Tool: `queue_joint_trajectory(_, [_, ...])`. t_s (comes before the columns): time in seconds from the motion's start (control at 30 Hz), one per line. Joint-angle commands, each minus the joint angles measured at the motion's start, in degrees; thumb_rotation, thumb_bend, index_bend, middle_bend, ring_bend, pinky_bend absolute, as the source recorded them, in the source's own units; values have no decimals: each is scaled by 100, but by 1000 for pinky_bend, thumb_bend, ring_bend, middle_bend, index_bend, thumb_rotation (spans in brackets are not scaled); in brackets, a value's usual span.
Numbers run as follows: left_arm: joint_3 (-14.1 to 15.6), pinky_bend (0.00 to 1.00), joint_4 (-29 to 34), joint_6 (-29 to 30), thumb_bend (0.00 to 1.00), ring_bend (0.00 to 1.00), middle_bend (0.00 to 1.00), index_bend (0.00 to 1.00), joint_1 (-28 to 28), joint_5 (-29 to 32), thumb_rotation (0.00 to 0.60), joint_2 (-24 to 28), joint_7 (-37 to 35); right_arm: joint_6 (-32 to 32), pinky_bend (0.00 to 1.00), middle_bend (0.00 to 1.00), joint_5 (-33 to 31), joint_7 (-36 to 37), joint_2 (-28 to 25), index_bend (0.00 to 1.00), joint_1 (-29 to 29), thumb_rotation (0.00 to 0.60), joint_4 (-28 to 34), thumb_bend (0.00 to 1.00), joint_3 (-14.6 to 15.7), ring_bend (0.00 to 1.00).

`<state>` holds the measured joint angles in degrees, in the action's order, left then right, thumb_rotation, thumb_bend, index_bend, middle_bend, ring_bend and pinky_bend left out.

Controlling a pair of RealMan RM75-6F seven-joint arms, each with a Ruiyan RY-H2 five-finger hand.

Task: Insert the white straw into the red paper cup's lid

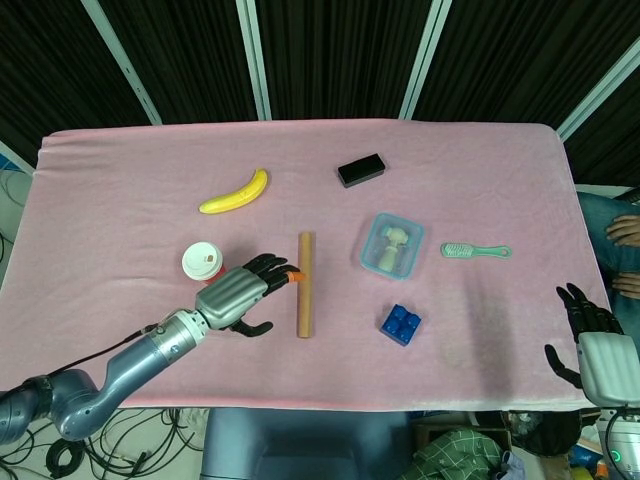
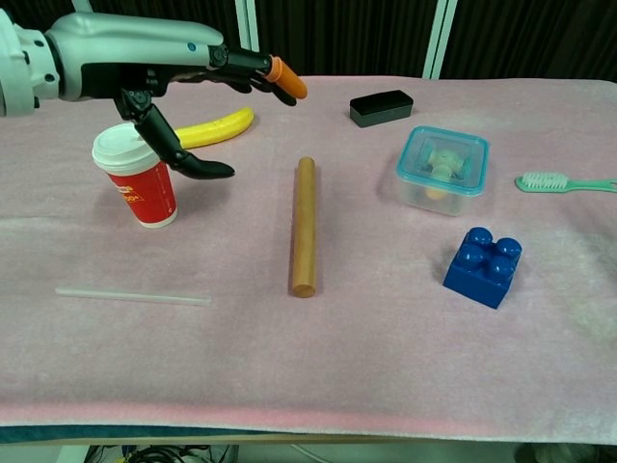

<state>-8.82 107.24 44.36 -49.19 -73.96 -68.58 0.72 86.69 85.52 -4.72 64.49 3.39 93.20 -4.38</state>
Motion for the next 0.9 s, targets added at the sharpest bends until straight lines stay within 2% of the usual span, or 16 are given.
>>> queue_joint_trajectory(0.03, [60, 26, 166, 14, 314, 16, 89, 153, 23, 140, 600, 73, 131, -19, 200, 45, -38, -5, 11, 71, 11, 600, -8, 264, -21, 167])
queue_joint_trajectory(0.17, [114, 37, 340, 139, 314, 16, 90, 168, 71, 164, 600, 177, 372, -9, 200, 45, -39, -26, 17, 70, 12, 600, -17, 263, -28, 167])
queue_joint_trajectory(0.27, [305, 38, 524, 319, 314, 16, 92, 170, 227, 370, 600, 302, 757, -12, 200, 45, -54, -10, 6, 70, 3, 600, 1, 264, -26, 168])
queue_joint_trajectory(0.43, [1002, 38, 1005, 707, 314, 17, 96, 193, 638, 747, 600, 534, 1793, -14, 200, 45, -65, 28, -28, 69, -9, 600, 47, 264, -23, 169])
queue_joint_trajectory(0.53, [1274, 38, 1014, 895, 342, 19, 102, 210, 878, 816, 600, 435, 1974, -15, 200, 45, -71, 23, -31, 68, -13, 600, 65, 264, -22, 169])
queue_joint_trajectory(0.73, [1420, 39, 535, 1227, 356, 19, 105, 233, 1154, 830, 600, -42, 2242, -13, 200, 45, -66, -40, -25, 67, -17, 600, 97, 263, -13, 169])
queue_joint_trajectory(0.9, [1412, 39, 269, 1327, 358, 19, 106, 265, 1204, 1404, 600, -472, 2705, -8, 200, 45, -97, -30, -30, 67, -26, 600, 104, 264, -26, 169])
